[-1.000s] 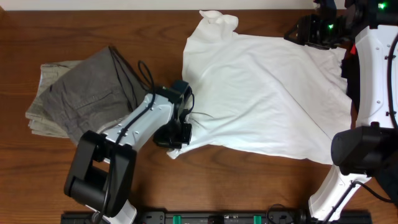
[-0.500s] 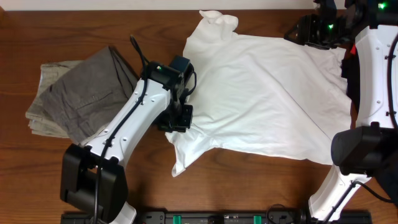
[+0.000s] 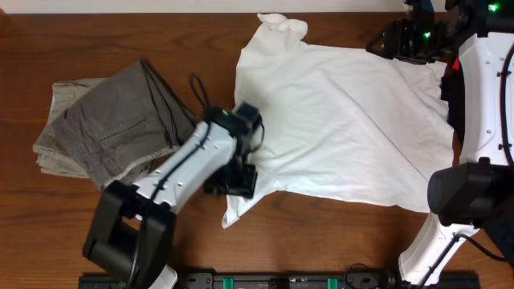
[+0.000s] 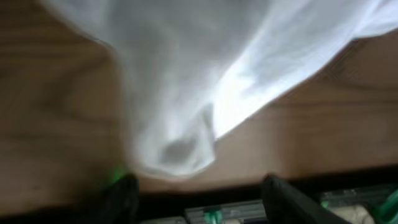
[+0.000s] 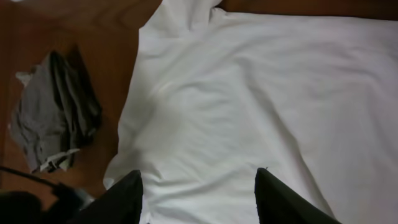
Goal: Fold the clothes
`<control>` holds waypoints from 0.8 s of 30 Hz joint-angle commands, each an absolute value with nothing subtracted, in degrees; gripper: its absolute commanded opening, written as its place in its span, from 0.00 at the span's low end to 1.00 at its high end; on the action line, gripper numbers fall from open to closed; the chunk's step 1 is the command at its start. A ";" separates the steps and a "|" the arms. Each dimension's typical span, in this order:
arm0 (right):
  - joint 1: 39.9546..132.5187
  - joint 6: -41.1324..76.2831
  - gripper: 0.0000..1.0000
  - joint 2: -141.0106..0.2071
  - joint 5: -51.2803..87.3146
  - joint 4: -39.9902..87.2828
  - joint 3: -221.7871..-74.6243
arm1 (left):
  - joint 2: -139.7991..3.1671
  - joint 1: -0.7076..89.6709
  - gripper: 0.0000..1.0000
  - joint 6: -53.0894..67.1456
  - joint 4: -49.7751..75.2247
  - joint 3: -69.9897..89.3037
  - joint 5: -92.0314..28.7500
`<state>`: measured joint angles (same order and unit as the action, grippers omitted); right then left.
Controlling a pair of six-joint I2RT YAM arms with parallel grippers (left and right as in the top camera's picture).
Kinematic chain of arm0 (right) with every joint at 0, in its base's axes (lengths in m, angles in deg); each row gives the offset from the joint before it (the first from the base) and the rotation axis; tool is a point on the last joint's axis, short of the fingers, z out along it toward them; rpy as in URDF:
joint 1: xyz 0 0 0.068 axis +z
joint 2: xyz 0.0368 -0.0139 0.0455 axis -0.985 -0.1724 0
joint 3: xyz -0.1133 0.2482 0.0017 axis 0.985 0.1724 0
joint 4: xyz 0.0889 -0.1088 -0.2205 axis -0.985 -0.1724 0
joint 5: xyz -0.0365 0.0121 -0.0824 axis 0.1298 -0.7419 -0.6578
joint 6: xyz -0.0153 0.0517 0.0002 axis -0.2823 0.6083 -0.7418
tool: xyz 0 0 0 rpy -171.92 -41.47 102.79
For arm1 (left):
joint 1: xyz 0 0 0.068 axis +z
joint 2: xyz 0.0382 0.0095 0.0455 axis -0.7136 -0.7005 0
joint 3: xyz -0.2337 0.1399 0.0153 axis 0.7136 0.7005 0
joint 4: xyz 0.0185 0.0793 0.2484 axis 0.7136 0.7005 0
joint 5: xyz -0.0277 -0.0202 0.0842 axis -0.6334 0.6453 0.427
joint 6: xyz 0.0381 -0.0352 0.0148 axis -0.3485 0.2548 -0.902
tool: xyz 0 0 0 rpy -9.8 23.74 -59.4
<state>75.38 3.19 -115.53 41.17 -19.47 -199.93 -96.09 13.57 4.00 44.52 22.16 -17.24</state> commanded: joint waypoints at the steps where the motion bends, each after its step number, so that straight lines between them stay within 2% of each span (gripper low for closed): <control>1: 75.76 2.06 0.57 -115.98 41.24 -19.66 -199.89 | -95.78 11.40 0.66 5.90 39.12 27.65 -17.28; 4: 75.76 2.04 0.57 -115.98 41.24 -19.84 -199.89 | -95.78 10.83 0.64 7.28 33.61 31.62 -16.84; 7: 75.76 2.04 0.57 -115.98 41.24 -19.93 -199.89 | -95.78 10.90 0.34 9.84 31.53 33.09 -16.87; 10: 75.76 2.06 0.57 -115.98 41.26 -19.88 -199.89 | -95.78 11.03 0.09 9.95 31.07 32.54 -17.06; 11: 75.76 2.06 0.57 -115.98 41.24 -19.88 -199.89 | -95.78 11.23 0.06 9.90 31.86 31.78 -18.35; 17: 75.76 2.06 0.57 -115.98 41.26 -19.90 -199.89 | -95.76 14.29 0.06 4.98 43.58 21.59 -33.94; 20: 75.76 2.06 0.57 -115.98 41.26 -19.90 -199.89 | -95.76 16.58 0.06 0.81 51.49 14.68 -34.24; 24: 75.76 2.04 0.57 -115.98 41.24 -19.90 -199.89 | -95.76 19.42 0.06 -1.11 54.37 9.33 -28.93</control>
